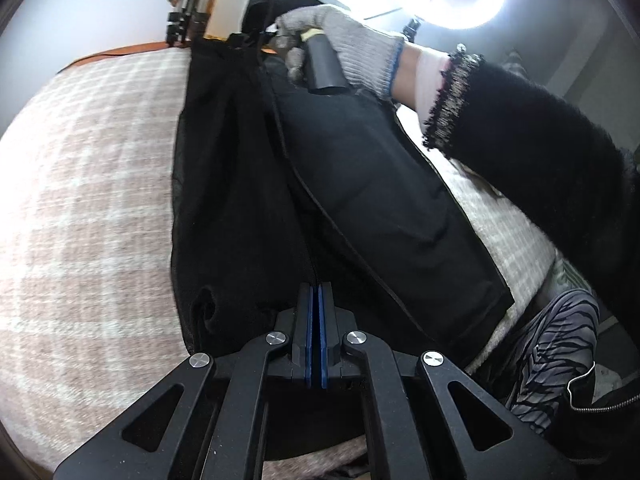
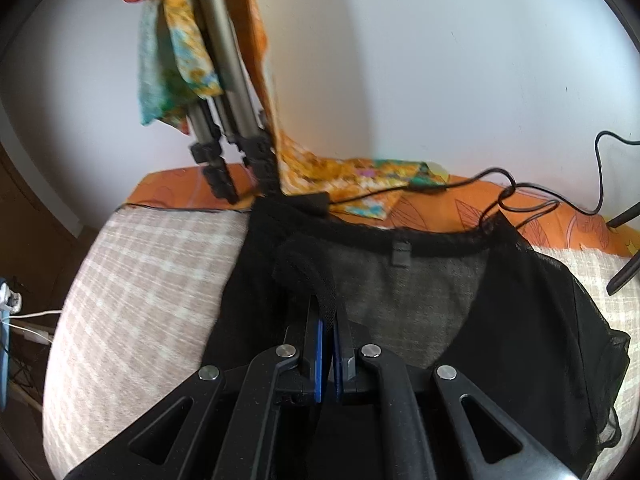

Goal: Fold small clothes
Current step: 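Close both grippers on the shirt side and fold it over the middle, then open both grippers and lift them off the folded shirt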

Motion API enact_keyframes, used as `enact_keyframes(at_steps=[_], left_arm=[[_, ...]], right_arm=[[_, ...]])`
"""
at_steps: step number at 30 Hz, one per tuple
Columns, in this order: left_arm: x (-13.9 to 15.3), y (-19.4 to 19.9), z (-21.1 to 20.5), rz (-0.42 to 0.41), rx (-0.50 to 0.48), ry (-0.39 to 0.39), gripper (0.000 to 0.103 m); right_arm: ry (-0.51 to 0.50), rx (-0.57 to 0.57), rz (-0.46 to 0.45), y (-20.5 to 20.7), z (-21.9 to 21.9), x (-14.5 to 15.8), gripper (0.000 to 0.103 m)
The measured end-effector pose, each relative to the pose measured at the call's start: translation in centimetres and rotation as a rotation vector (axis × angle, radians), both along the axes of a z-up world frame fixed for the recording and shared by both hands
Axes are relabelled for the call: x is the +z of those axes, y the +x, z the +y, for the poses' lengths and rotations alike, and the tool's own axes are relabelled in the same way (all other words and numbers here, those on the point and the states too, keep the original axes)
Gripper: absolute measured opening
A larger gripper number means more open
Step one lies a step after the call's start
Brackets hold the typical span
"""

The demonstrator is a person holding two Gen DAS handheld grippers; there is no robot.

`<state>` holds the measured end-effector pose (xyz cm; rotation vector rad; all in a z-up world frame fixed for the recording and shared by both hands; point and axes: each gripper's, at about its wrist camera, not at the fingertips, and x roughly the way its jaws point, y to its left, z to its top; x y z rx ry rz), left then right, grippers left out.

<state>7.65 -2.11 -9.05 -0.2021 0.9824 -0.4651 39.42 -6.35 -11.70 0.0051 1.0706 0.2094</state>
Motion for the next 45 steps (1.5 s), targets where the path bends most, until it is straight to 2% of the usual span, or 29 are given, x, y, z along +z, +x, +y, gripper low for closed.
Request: enact_keyframes(at_steps=[7,8,9,11,13,14,19,25,30,34,39,45], left_arm=[[-0.8,0.2,-1.8,0.033,-0.058,-0.002,0.001],[-0.8,0.2,-2.0,0.038,-0.067,0.003,0.004],[-0.9,0.1,-2.3,0.043,-0.083,0.006,0.014],[-0.5,-0.5,-3.0,0.027,-0.109,0.007,0.024],[0.0,-1.2,-3.4,0.008,-0.146,-0.001,0.026],[0.3,-1.6,-3.5,-0.004,-0.16,-0.001,0.026],[1.7,-3.1,-1.8,-0.027,-0.153,-0.05,0.027],[4.3,-4.0,2.9,-0.152,0.002,-0.022,0.027],[4.3,-3.5,5.2,-0.164,0.099,0.007,0.027],[2.9,-3.1,5.8,-0.098,0.067,-0.007,0.027],[1.6,-3.6,5.3,-0.04,0.035,-0.049,0.027],[1.1,-4.7,2.6,-0.09,-0.039,0.112,0.028]], right_arm=[[-0.031,0.001,0.021,0.4,-0.2,-1.5,0.002],[-0.033,-0.001,0.035,0.5,-0.3,-1.7,0.004],[-0.033,-0.001,0.046,0.6,-0.4,-2.0,0.008],[-0.044,-0.011,0.045,0.5,-0.7,-1.9,0.011],[-0.048,-0.022,0.033,0.3,-1.3,-1.3,0.031],[-0.046,-0.029,0.024,0.1,-1.7,-0.8,0.035],[-0.034,-0.029,-0.024,-2.1,-3.7,2.8,0.035],[0.02,0.046,-0.055,-8.7,-6.0,7.2,0.035],[0.055,0.128,-0.056,-15.1,-6.2,8.0,0.035],[0.136,0.211,-0.003,-20.8,-5.3,7.1,0.037],[0.217,0.382,0.069,-27.7,-2.9,4.7,0.037],[0.218,0.559,0.097,-33.2,-0.2,3.1,0.04]])
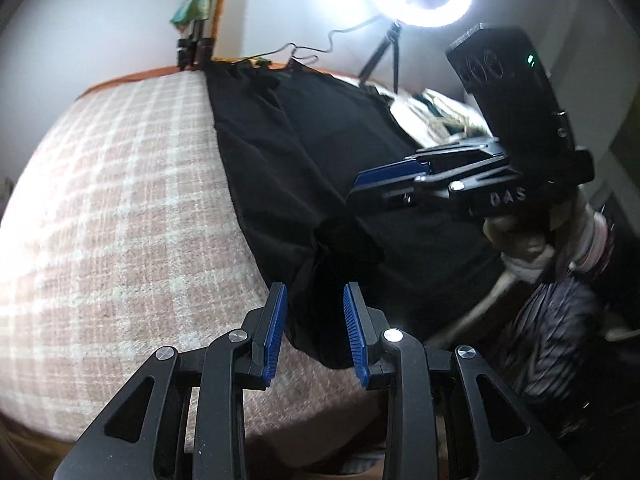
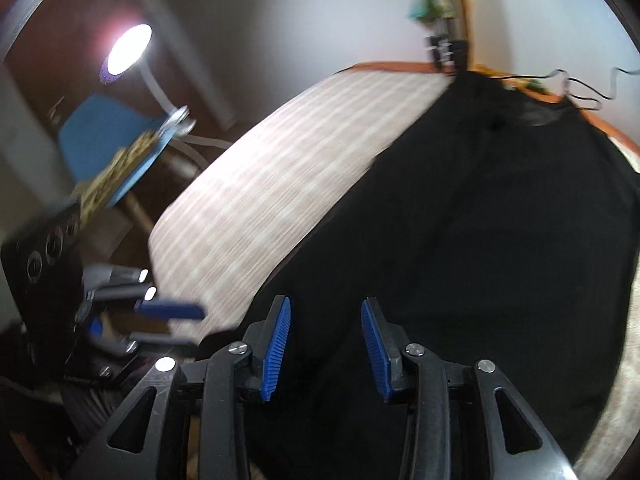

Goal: Fold small clothes
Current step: 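Open both grippers and lift them off the folded shirt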

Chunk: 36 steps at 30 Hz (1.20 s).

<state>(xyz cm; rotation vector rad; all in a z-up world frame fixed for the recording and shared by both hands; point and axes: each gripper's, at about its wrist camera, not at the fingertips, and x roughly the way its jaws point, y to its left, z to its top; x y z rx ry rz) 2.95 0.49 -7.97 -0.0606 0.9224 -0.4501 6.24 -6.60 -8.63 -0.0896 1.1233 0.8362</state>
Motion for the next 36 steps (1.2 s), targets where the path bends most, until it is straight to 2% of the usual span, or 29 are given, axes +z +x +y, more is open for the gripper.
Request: enact_keyframes(at_steps=[3,7,8,10,11,12,13,20,26,29,33,36], left_arm=[[-0.7,0.0,-0.6,0.0,-0.001,0.053,0.028],[-1.5,0.3,-0.3,0.008,-0.001,0.078,0.028],[-1.7,0.3,-0.3,0.008,-0.002,0.087,0.027],[-1.9,0.3,-0.2,0.006,0.002,0.097,0.012],[-1.9,0.3,-0.2,0.008,-0.002,0.093,0.006],[-1.9,0.1,0.0,0.005,-0.003,0.087,0.005],[-1.9,0.0,0.1,0.0,-0.004,0.081,0.004],[-2.5,-2.5,0.8,0.015,-0.018,0.088,0.002],[-3.0,-4.1,0.4,0.028,-0.066,0.097,0.002],[-2.8,-4.5,0.4,0.033,-0.065,0.116,0.002],[-1.2,-4.6,0.9,-0.001,-0.047,0.081,0.002],[0.6,-3.8,0.8,-0.068,-0.032,0.068,0.01]], right_arm=[[-0.017,0.06,-0.028,-1.6,1.3,-0.3,0.04],[-0.056,0.121,-0.058,-3.0,2.7,-0.9,0.039],[-0.063,0.139,-0.066,-3.4,3.0,-1.0,0.036],[-0.083,0.152,-0.084,-3.6,3.2,-1.1,0.017],[-0.097,0.154,-0.1,-3.8,3.4,-1.2,0.011],[-0.102,0.157,-0.109,-3.9,3.4,-1.2,0.004],[-0.102,0.161,-0.12,-4.1,3.4,-1.0,0.003],[-0.108,0.21,-0.22,-6.6,2.1,1.0,0.002],[-0.187,0.282,-0.253,-9.0,1.7,-1.0,0.002],[-0.198,0.306,-0.239,-9.5,0.9,-1.3,0.003],[-0.186,0.327,-0.223,-10.1,-0.4,-0.4,0.02],[-0.137,0.307,-0.212,-10.3,-1.5,0.6,0.02]])
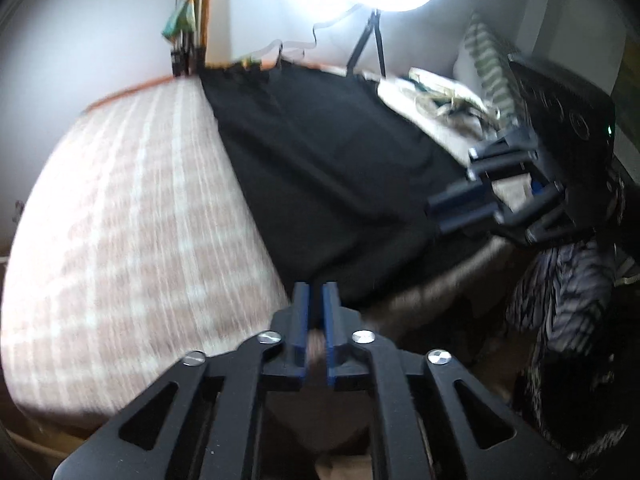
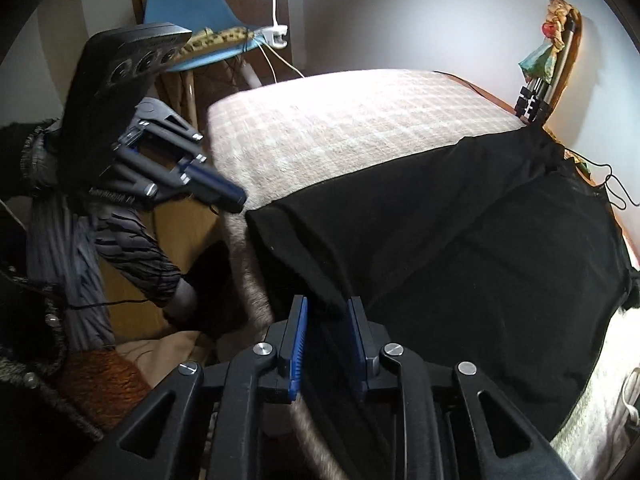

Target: Fold small clothes

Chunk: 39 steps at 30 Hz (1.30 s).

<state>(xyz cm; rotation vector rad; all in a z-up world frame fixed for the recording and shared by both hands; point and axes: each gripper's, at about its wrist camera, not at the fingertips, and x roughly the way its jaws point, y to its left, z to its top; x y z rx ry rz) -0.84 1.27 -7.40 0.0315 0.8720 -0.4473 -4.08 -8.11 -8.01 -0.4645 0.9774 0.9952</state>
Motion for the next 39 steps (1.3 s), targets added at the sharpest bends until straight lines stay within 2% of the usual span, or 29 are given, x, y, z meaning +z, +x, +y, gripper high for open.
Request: enact_keyframes(at_steps=[4,7,11,14,18,22,25,26,30,34,37,39], left_arm=[[0.1,1.9,-1.8,-0.016,-0.041,0.029,0.01],[-1.1,2.6,-3.8,0.016,-0.091,0.067,0.01],[-2.9,2.2,-5.0,0.063,-0.133,0.104,0.01],[-2.9,1.2,-5.4,0.053,-0.154,0.111,0.018],[-2.5,0.6,-5.4,0.037,-0.138,0.097,0.018],[-0.9,1.4,-5.1,0.016,-0.088,0.032,0.018],[0.0,1.7,-5.9,-0.026,-0.095,0.02,0.032],[0.3,1.7,-6.3,-0.046,-0.101,0.015,0.036],[0.5,2.3,-8.8,-0.059,-0.144,-0.018,0.036],[0.7,2.6,-12.1,-0.085,-0.21,-0.011,0.036],[0.8,3.0,-15.0,-0.1,-0.267,-0.005,0.036],[0.5,3.3,-17.0,-0.103,-0.297,0.017,0.036]], right_arm=[[0.062,-0.089,0.001,1.0,-1.4,1.2,0.021],[0.102,-0.174,0.0,1.9,-2.6,1.8,0.021],[0.124,-0.292,-0.037,2.9,-4.7,2.6,0.027],[0.157,-0.365,-0.036,3.7,-6.7,3.2,0.027],[0.202,-0.483,-0.019,5.3,-9.5,4.1,0.029],[0.212,-0.575,-0.021,7.1,-11.3,5.2,0.032],[0.21,-0.654,-0.04,8.7,-13.1,6.1,0.039],[0.221,-0.681,-0.036,9.4,-13.8,6.4,0.039],[0.259,-0.748,-0.02,11.8,-16.6,7.3,0.04],[0.281,-0.813,0.005,14.4,-20.0,7.4,0.049],[0.311,-0.837,0.049,15.9,-22.8,7.5,0.05],[0.321,-0.817,0.067,16.9,-23.9,7.7,0.054]])
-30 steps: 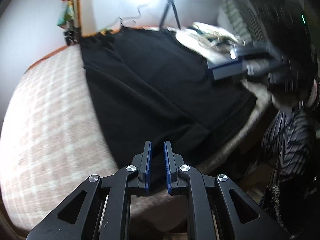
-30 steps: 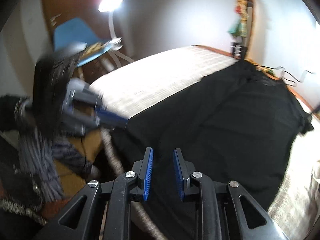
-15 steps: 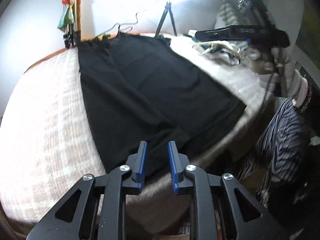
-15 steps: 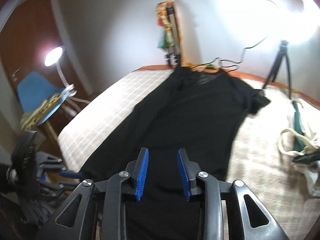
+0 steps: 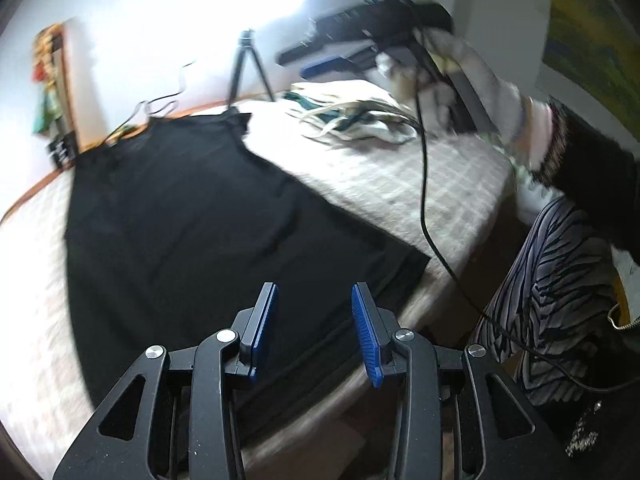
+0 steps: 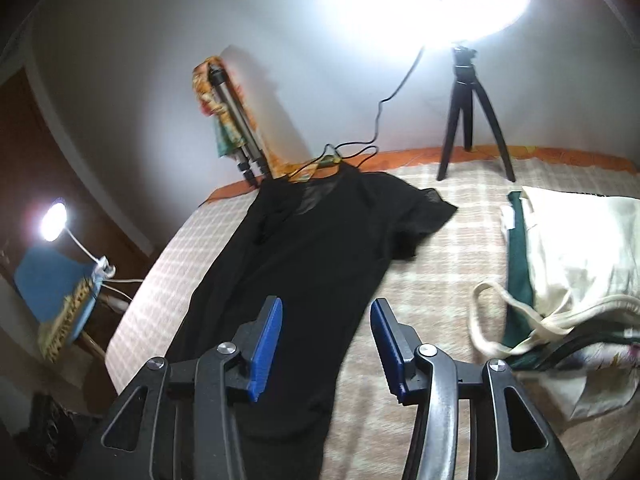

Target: Fold small clothes

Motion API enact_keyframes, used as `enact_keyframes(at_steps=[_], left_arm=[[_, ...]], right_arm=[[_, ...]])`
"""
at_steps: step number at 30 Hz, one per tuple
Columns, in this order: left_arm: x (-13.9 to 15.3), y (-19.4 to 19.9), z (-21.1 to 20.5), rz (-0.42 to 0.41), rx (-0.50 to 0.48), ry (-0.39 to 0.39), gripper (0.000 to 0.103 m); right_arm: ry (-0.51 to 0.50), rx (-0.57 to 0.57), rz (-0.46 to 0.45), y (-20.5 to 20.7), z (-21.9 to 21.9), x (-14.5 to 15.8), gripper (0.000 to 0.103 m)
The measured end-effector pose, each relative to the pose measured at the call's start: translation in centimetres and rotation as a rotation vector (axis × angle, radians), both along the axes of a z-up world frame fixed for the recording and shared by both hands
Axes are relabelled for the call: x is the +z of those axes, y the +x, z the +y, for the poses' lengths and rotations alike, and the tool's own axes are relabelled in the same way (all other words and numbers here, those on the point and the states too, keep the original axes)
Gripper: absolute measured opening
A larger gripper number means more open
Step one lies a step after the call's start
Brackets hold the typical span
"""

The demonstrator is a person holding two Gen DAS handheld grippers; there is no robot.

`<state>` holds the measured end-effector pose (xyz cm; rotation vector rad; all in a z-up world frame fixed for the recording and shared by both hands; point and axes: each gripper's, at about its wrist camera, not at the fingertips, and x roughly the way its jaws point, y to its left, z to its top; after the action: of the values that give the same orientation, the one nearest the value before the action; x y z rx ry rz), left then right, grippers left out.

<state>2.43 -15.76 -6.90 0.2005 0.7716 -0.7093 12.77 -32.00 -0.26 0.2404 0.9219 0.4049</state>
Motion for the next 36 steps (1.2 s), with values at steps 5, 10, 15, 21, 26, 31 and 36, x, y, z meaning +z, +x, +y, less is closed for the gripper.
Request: enact_keyframes(at_steps=[5,10,15,21,26,31,36], left_arm=[[-1.3,0.3,-5.1,0.008,-0.092,0.023,0.037],[-3.1,-0.1,-9.6,0.012,-0.165,0.094,0.049],[-4.3,0.0,-11.3,0.024,-0.16,0.129,0.049],[-5.0,0.8,-10.2,0.042,-0.088,0.105,0.031],[-5.0,2.0,-8.7,0.082,-0.006,-0.001,0.006],[-4.6,1.9,-7.5,0.091,0.055,-0.103,0.003],[-4.4,1.8,-6.3,0.109,0.103,-0.167,0.003]], right_arm=[[0.009,-0.057,-0.029,1.1,-3.8,1.2,0.061],[0.049,-0.095,-0.018,2.9,-6.3,1.0,0.064],[0.056,-0.089,0.001,5.5,-6.6,-0.1,0.065],[0.02,-0.061,0.04,9.9,-4.3,-1.8,0.065],[-0.052,-0.064,0.084,13.4,-2.0,-4.3,0.065],[-0.135,-0.11,0.142,16.6,-1.2,-7.3,0.065],[-0.166,-0.187,0.182,18.8,-2.3,-9.6,0.065]])
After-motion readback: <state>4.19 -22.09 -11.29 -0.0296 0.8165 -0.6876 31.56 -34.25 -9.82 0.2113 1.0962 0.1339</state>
